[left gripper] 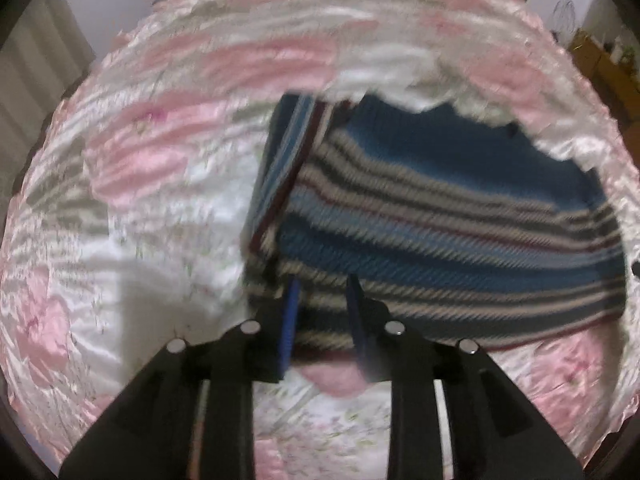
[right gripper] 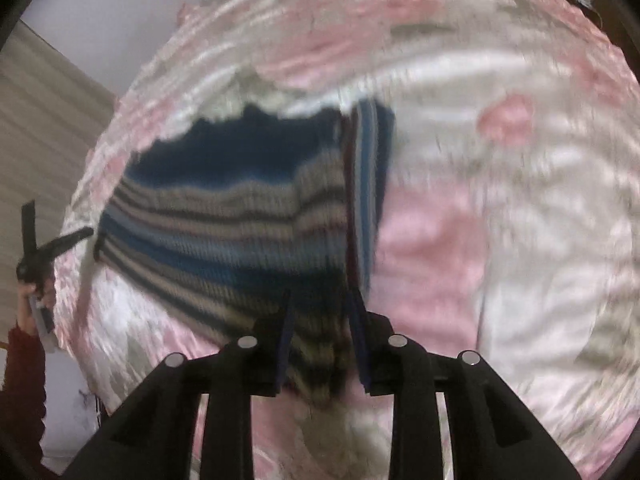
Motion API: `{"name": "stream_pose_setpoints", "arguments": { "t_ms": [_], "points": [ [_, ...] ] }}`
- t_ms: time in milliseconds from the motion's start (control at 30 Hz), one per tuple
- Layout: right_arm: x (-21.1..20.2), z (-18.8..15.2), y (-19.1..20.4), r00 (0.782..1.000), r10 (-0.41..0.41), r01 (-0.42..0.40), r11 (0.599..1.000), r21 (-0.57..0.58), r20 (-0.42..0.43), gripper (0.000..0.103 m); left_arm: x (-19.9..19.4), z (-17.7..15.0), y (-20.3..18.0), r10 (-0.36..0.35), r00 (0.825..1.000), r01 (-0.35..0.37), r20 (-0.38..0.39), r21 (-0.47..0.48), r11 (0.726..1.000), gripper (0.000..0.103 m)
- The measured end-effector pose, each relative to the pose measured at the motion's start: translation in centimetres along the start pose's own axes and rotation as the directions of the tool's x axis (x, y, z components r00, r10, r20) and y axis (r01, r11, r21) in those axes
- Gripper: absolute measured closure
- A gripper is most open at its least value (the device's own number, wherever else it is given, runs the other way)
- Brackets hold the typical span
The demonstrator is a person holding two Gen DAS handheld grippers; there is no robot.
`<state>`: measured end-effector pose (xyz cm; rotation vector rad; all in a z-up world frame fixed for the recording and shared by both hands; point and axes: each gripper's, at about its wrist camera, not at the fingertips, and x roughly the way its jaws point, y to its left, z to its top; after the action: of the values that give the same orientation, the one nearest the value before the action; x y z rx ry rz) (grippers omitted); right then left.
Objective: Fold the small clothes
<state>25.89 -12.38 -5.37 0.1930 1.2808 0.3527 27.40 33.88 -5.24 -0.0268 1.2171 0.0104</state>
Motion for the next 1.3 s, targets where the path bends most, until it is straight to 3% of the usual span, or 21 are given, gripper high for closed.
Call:
{"name": "stream_pose_setpoints", "arguments": {
  "t_ms": [67,200,300,433,500,567,600,700,800,900,1100,1300],
  "points": [
    [0.8,2.3,0.5,1.000,0.002,-0.002,1.000,0.000,-0.007,0.074,0.1,1.0,-1.9,-0.032,0.999,0.032,0.007,0.021,0.999,0.069],
    [3.3,6.4,1.9,0.998,-0.053,0.052,0.998,-0.020,-0.020,0.072,2.0,3.0,-5.5,-0.064,0.998,0.064,-0.011,0.068,0.996,0.068],
    [5.3,8.6,2.2,0.996,-0.085,0.084,0.996,-0.016,-0.031,0.059,4.2,4.3,-6.6,-0.091,0.995,0.093,-0.042,0.042,0.995,0.067],
    [7.5,10.2,1.4,0.995,-0.089,0.089,0.996,0.009,-0.049,0.058,6.5,5.0,-6.6,-0.068,0.996,0.069,-0.056,0.013,0.998,0.067],
    [8.3,10.5,1.2,0.993,-0.093,0.095,0.995,0.017,-0.068,0.061,7.5,5.2,-6.2,-0.050,0.997,0.050,-0.067,0.003,0.999,0.067],
    [9.1,10.9,1.0,0.991,-0.104,0.106,0.994,0.025,-0.080,0.073,8.2,5.2,-5.7,-0.047,0.996,0.046,-0.082,-0.014,0.999,0.066],
    [9.2,11.0,0.7,0.991,-0.108,0.111,0.993,0.035,-0.080,0.086,8.4,5.2,-5.5,-0.050,0.995,0.049,-0.087,-0.022,0.999,0.066],
    [8.7,11.3,0.1,0.997,-0.061,0.065,0.996,0.069,-0.052,0.091,8.8,5.0,-4.9,-0.058,0.995,0.056,-0.085,-0.027,0.998,0.064],
    [8.3,11.3,-0.5,0.993,-0.108,0.110,0.991,0.079,-0.038,0.092,8.9,4.8,-4.8,-0.063,0.994,0.060,-0.084,-0.027,0.998,0.064],
    [9.2,11.1,-2.2,0.993,-0.097,0.106,0.982,0.158,-0.062,0.092,9.1,4.7,-4.8,-0.059,0.995,0.058,-0.086,-0.022,0.998,0.064],
    [10.6,10.8,-1.6,0.985,-0.155,0.165,0.976,0.143,-0.075,0.091,9.5,4.5,-5.2,-0.037,0.995,0.036,-0.090,-0.012,0.999,0.063],
    [7.5,9.8,0.0,0.981,-0.191,0.193,0.977,0.088,-0.034,0.074,8.2,3.9,-5.5,-0.030,0.996,0.029,-0.090,-0.014,1.000,0.056]
  ]
}}
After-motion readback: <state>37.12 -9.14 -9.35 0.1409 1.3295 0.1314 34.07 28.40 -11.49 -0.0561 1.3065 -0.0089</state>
